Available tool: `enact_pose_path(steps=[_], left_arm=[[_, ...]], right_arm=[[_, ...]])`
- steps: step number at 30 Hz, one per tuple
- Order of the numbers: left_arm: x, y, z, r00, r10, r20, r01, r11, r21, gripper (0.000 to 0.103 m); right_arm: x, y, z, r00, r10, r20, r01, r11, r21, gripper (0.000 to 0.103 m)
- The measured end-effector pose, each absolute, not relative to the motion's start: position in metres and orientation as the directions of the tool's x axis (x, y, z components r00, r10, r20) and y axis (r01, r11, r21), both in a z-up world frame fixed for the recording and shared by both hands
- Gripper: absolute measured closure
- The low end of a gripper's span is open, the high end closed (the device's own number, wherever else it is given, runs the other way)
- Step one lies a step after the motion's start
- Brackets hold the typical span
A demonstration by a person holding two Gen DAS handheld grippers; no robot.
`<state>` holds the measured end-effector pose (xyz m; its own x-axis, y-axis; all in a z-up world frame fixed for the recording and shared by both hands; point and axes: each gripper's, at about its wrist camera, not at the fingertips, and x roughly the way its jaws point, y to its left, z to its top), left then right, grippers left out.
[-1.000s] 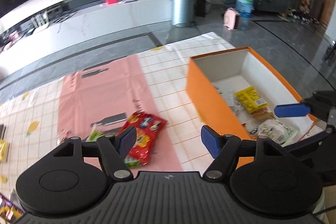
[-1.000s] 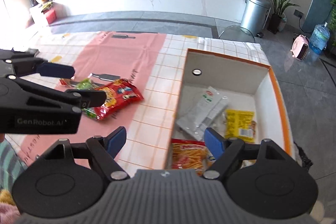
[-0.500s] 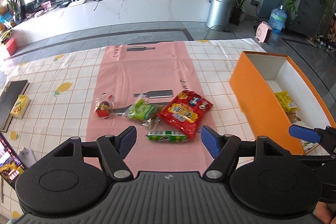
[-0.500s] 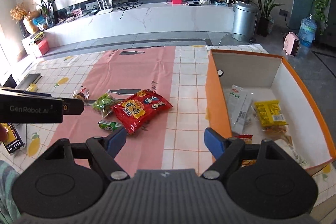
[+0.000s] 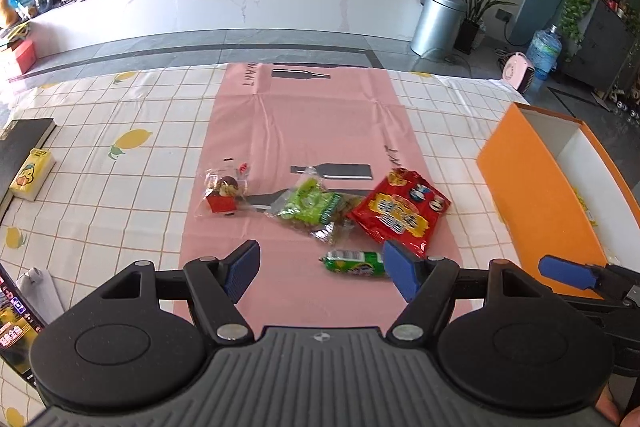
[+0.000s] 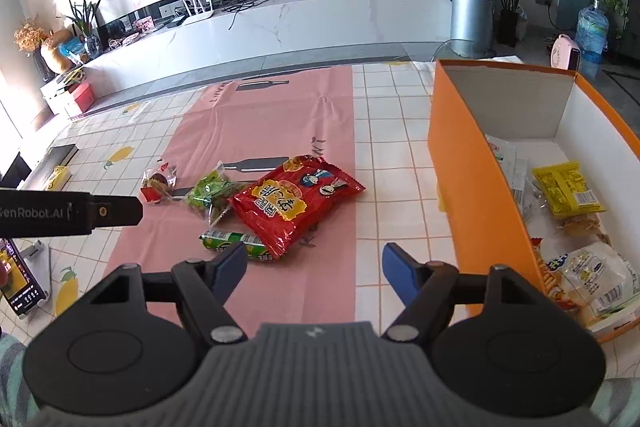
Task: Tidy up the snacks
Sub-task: 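Withdraw both tools from the box back toward the snack pile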
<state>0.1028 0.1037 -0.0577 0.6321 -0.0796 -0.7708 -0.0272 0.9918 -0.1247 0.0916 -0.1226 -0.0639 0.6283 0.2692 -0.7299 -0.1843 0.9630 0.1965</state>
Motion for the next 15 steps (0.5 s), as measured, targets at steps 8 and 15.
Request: enact_pose_path(steps=[8,15], left_arm=[[0.128,0.121,-0.081,0.609,-0.079,-0.789,-0.096,0.98,-0.172,0.02],[0.142,0.123,-0.108,0.546,-0.147,-0.825,-0.105,0.965,-0.241,0.028]], right_arm=[[0.134,-0.107,-0.088,0.58,0.293,-0.76,-0.14,0.955,0.262,0.03],[0.163,-0.098,-0.108,0.544,0.301,-0.783,-0.132,0.953,0.274,0.03]])
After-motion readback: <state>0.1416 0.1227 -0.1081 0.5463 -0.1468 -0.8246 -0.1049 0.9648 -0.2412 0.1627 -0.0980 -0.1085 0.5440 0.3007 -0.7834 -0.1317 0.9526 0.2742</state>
